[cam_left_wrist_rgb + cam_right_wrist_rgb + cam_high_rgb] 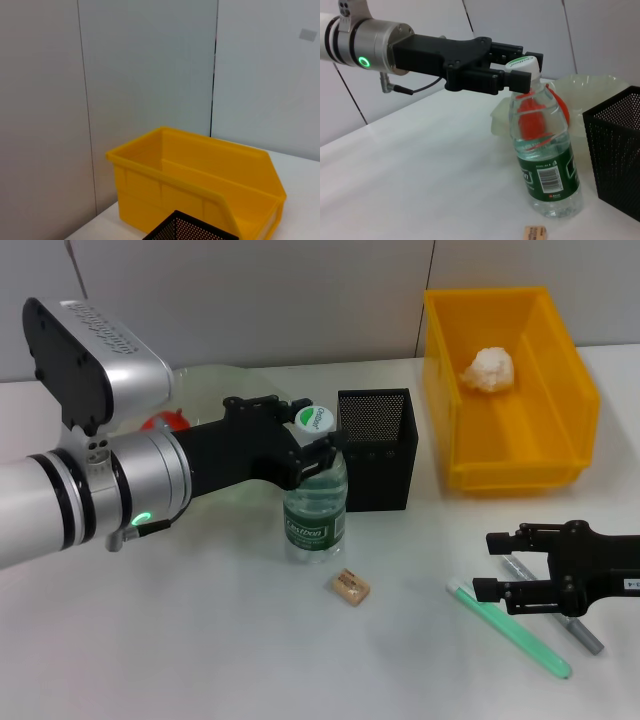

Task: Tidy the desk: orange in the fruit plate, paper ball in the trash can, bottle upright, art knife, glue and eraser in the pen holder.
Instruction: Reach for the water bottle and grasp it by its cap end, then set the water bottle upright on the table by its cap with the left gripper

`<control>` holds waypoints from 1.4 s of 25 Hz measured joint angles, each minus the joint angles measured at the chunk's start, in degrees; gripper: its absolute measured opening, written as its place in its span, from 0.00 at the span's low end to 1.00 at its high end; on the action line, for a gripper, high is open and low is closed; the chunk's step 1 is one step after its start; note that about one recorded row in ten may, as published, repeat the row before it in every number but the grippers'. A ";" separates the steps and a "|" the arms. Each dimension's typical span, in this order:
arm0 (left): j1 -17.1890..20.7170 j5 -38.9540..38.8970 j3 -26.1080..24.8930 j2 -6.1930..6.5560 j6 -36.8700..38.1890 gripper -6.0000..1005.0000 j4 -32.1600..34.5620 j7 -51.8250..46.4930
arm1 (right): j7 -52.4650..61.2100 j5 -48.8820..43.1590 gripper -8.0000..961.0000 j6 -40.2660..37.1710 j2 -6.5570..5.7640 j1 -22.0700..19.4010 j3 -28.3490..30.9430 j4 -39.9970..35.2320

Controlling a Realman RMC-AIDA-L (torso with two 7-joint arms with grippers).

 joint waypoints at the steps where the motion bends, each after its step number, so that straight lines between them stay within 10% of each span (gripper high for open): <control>1: -0.17 -0.20 0.00 -0.02 0.00 0.62 -0.46 0.00 | 0.00 -0.02 0.78 0.02 0.00 -0.01 0.00 0.01; 9: -0.29 -1.59 -0.17 0.13 -0.07 0.43 -1.26 0.00 | 0.00 -0.55 0.78 0.13 0.00 -0.06 0.09 -0.02; 35: 4.73 -1.44 -0.38 0.34 0.45 0.46 3.67 -0.68 | 0.31 -0.30 0.78 2.30 0.00 0.13 0.52 -0.07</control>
